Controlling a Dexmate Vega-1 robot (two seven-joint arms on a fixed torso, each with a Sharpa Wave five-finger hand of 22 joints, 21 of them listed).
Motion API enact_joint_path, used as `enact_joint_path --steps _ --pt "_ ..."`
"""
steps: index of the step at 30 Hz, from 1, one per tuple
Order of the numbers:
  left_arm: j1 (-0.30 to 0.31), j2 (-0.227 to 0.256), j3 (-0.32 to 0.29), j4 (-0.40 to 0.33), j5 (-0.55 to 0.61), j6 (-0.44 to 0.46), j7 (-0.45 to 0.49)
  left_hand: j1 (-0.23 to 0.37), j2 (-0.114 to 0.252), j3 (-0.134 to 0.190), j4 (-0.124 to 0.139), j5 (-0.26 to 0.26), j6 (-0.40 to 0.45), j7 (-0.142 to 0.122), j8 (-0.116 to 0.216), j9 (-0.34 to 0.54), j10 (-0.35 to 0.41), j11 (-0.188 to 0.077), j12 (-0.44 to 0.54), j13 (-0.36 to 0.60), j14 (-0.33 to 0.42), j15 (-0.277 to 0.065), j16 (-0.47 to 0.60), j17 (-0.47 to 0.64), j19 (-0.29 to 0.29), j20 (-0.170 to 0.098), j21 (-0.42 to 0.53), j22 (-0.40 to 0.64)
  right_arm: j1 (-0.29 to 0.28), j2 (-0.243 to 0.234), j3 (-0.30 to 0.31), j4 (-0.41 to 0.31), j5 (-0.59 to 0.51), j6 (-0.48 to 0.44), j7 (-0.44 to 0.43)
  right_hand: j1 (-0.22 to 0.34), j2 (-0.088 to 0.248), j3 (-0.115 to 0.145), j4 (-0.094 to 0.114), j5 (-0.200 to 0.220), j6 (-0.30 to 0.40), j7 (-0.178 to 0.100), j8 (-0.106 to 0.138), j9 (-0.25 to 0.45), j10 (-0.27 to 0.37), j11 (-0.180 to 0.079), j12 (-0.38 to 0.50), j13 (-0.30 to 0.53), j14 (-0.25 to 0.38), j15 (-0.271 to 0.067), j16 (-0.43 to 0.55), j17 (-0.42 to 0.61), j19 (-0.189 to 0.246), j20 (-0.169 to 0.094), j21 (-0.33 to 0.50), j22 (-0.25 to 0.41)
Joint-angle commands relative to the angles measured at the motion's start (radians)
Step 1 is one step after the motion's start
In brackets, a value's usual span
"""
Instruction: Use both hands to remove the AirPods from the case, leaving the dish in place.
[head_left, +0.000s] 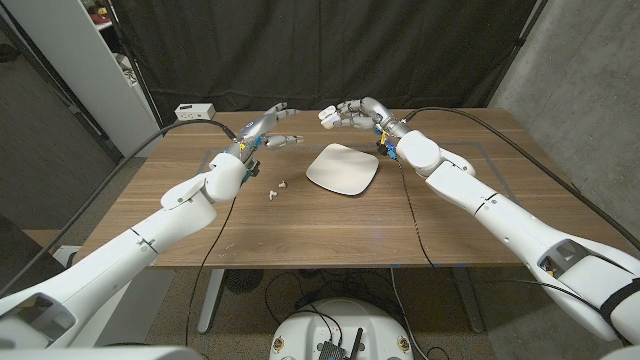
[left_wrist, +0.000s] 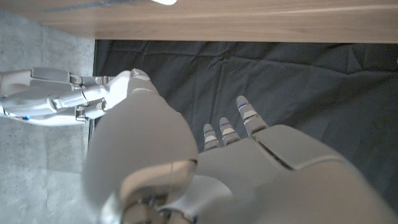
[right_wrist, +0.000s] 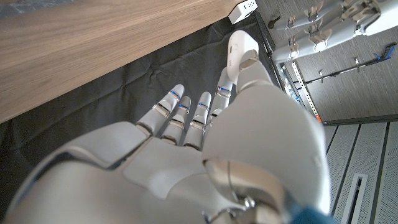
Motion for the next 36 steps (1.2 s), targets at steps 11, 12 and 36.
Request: enact_joint_path --steps 11,12,36 --pt "-0.074 -0.059 0.045 0.073 0.008 -0.11 0.023 -0.024 0.011 -0.007 0.003 -0.012 0.011 0.028 0.021 -0.003 0.006 0.014 0.012 0.005 -0.004 0.007 0.002 0.005 -0.004 0.017 -0.006 0.002 -0.038 -0.021 0.002 -0.054 -0.003 0.013 0.006 0.009 0.004 0.003 -0.007 0.009 0.073 -0.072 0.002 0.222 -0.004 -0.006 -0.002 0.004 -0.007 -0.106 -0.001 0.002 0.002 0.005 -0.003 0.001" --pt "-0.078 -0.059 0.047 0.074 0.009 -0.111 0.017 -0.027 0.012 -0.007 0.004 -0.014 0.024 0.04 0.026 -0.004 0.005 0.016 0.012 0.005 -0.004 0.007 0.002 0.005 -0.004 0.018 -0.006 0.003 -0.038 -0.022 0.002 -0.055 -0.005 0.014 0.007 0.01 0.004 0.004 -0.008 0.009 0.074 -0.071 0.002 0.221 -0.004 -0.006 -0.002 0.004 -0.006 -0.106 -0.001 0.002 0.002 0.005 -0.002 0.001" --pt "-0.089 -0.065 0.07 0.053 0.002 -0.094 -0.041 -0.092 0.025 -0.019 0.021 -0.031 0.345 0.033 0.097 -0.014 0.071 -0.009 0.036 0.002 0.019 0.005 0.012 0.009 -0.009 0.037 -0.008 0.005 -0.046 -0.026 0.009 -0.061 -0.006 0.039 0.028 0.018 0.007 0.008 -0.009 0.009 0.069 -0.063 0.002 0.228 -0.012 -0.013 -0.004 0.005 -0.011 -0.107 -0.003 0.001 0.002 0.002 -0.003 0.001"
